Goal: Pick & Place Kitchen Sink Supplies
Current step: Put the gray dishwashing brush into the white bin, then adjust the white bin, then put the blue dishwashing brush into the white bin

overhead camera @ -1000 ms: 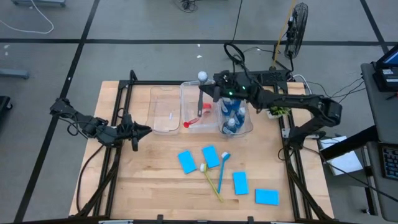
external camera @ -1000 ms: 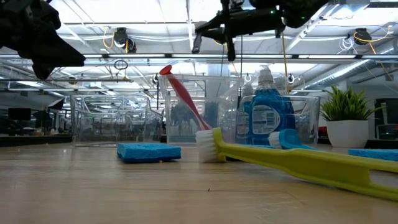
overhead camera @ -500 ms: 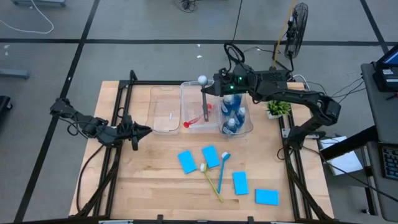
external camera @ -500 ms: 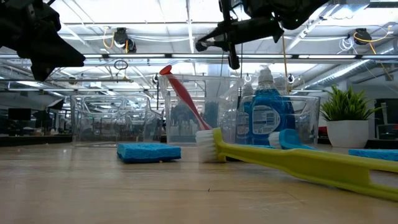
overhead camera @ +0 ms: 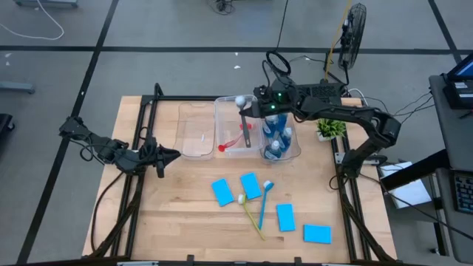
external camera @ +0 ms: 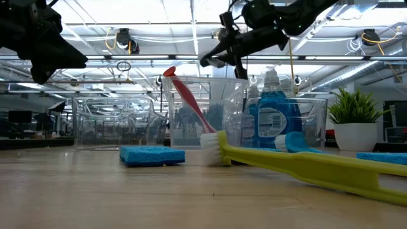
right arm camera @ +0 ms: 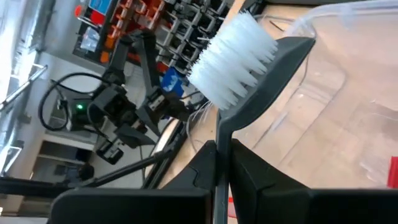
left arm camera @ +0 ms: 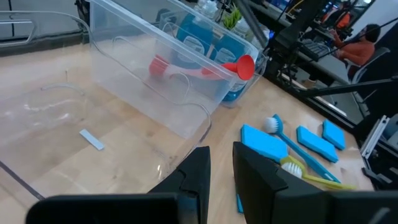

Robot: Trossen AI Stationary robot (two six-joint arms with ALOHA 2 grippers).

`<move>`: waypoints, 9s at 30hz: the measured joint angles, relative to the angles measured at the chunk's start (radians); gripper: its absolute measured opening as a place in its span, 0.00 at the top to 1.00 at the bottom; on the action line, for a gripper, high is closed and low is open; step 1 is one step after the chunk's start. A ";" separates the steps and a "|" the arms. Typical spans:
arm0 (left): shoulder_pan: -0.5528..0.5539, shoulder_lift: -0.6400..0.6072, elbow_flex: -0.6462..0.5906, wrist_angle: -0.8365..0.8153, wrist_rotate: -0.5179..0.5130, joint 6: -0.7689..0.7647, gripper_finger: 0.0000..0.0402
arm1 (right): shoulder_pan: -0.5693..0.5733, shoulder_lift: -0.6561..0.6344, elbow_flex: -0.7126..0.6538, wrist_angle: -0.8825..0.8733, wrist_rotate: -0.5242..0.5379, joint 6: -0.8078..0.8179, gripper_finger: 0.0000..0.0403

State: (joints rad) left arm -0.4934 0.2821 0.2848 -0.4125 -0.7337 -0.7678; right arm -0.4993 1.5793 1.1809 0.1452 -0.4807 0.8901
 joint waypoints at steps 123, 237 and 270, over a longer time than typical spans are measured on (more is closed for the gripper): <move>0.000 0.000 0.000 0.087 -0.002 0.005 0.82 | -0.036 0.098 -0.001 -0.062 -0.178 -0.415 0.45; 0.000 0.000 0.000 0.130 0.000 0.029 0.82 | 0.359 0.060 0.208 -0.771 0.347 -1.011 0.89; 0.000 0.000 0.000 0.130 0.008 0.044 0.82 | 0.430 -0.196 0.229 -0.823 0.346 -0.773 0.58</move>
State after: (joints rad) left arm -0.4931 0.2817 0.2848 -0.2825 -0.7254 -0.7236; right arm -0.0691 1.3834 1.4094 -0.6774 -0.1344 0.1175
